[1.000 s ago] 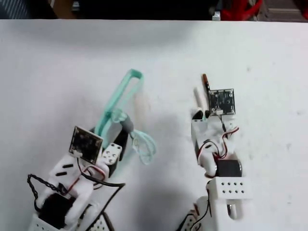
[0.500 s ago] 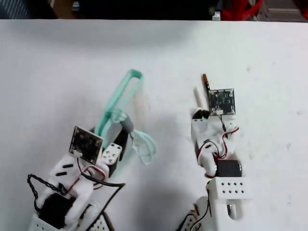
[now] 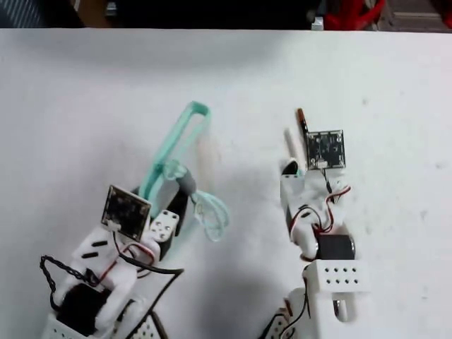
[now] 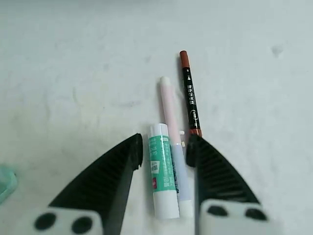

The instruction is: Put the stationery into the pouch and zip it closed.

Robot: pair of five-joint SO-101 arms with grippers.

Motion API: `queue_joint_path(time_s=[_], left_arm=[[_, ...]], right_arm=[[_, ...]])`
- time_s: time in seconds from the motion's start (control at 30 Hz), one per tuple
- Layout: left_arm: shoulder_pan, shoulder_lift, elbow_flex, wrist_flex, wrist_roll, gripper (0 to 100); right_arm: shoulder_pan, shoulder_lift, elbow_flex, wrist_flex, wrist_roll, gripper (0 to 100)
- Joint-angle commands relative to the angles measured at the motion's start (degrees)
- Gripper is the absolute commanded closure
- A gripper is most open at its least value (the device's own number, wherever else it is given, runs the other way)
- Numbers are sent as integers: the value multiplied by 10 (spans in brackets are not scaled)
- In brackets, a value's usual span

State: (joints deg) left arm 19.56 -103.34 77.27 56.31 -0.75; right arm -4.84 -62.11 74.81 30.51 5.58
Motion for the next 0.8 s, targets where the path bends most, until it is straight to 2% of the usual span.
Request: queue_joint_path(time_s=[0.0,0.13,0.37,0.5,0.67,0.77], left_arm=[[-5,7,-1,-11,2,910],[-5,7,-1,-11,2,910],[-5,7,-1,-11,2,910],[-5,7,-1,-11,2,910],[-5,7,-1,-11,2,910],[-5,7,-1,-11,2,910]], right_arm=[[6,-10,-4,-5,-4,812],[6,-10,-4,-8,-4,987],[6,-10,-4,-8,-4,831],[6,-10,-4,-8,-4,785],[6,-10,-4,-8,-4,786],[6,-10,-4,-8,-4,884]])
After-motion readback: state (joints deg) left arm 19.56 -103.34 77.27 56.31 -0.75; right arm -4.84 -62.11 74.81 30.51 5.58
